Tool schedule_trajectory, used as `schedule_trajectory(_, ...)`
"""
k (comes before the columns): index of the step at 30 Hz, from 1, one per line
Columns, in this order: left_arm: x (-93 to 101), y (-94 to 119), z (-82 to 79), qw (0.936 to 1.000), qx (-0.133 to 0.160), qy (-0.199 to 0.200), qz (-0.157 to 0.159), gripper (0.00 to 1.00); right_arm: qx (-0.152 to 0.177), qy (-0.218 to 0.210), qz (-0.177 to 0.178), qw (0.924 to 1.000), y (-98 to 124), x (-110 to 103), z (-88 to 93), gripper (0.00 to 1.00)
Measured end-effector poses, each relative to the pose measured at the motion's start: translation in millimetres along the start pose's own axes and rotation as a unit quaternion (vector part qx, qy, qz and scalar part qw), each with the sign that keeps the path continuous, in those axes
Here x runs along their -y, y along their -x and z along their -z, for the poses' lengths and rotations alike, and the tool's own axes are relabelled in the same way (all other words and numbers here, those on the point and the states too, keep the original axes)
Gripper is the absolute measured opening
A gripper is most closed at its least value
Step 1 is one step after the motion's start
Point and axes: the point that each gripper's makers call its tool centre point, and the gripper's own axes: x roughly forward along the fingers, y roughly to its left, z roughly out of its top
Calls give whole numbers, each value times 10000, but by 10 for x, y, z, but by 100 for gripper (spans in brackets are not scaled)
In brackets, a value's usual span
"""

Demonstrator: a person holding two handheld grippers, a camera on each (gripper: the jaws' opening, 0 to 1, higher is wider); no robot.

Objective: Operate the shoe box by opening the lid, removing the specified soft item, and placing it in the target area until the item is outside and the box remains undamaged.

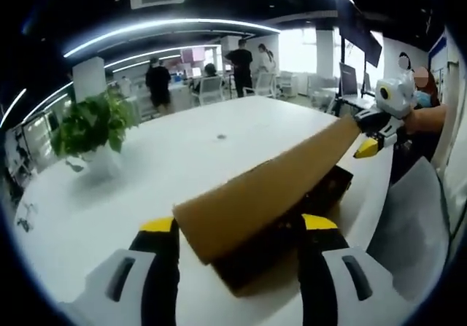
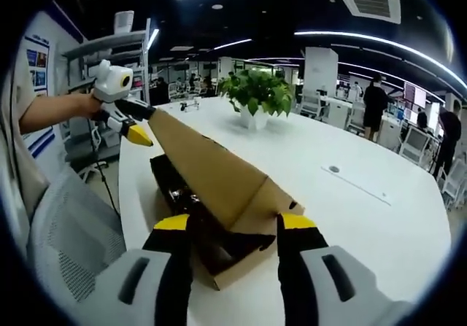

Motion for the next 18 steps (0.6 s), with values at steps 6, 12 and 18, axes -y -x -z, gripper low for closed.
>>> schedule_trajectory(6, -58, -25, -90, 10000, 50, -54, -45, 62, 51, 125, 213, 9997, -20, 153, -80, 29)
schedule_trajectory(12, -133, -65, -202, 9998, 120, -98, -100, 60, 130, 181, 384, 9990, -32, 295, -171, 19)
schedule_trajectory(18, -188, -106, -278, 9996, 197, -85, -175, 59, 201, 176, 581, 9980, -50, 436, -236, 10)
